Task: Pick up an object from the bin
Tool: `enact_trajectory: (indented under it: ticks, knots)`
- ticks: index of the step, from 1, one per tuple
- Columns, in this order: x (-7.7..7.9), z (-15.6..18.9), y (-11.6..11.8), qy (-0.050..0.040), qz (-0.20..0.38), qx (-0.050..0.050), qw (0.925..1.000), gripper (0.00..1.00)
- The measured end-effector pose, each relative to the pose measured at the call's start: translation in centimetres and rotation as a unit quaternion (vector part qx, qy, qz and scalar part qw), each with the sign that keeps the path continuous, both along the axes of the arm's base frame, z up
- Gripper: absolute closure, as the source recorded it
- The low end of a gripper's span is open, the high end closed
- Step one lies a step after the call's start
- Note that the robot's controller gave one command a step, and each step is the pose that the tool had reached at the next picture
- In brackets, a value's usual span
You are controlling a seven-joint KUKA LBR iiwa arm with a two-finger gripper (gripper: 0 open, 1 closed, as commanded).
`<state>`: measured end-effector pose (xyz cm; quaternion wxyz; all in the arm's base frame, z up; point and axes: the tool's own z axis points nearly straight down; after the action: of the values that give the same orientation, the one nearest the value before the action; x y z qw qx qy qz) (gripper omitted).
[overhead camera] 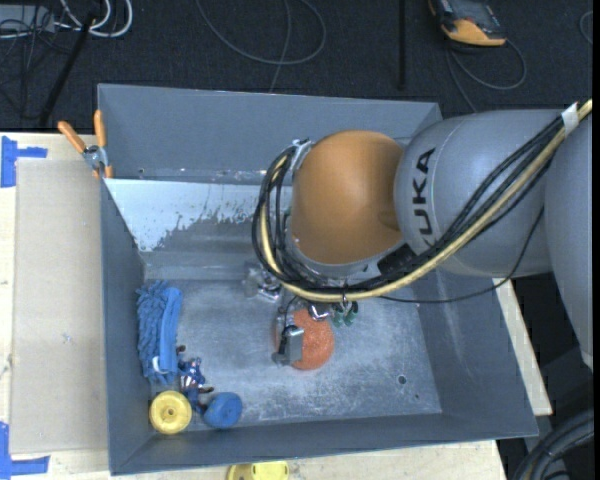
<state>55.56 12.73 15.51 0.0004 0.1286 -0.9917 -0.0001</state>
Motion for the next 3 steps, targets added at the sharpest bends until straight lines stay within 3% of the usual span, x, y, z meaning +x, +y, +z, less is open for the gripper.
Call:
enact_trajectory:
  ticks: [2,3]
  knots:
    - [-2.0,-1.9,-8.8,0.0009,-0.004,-0.001,1.0,0.0]
    - [-0.4,-5.2,-8.2,-0.0027,-0.012,0.0,0.9999,0.0]
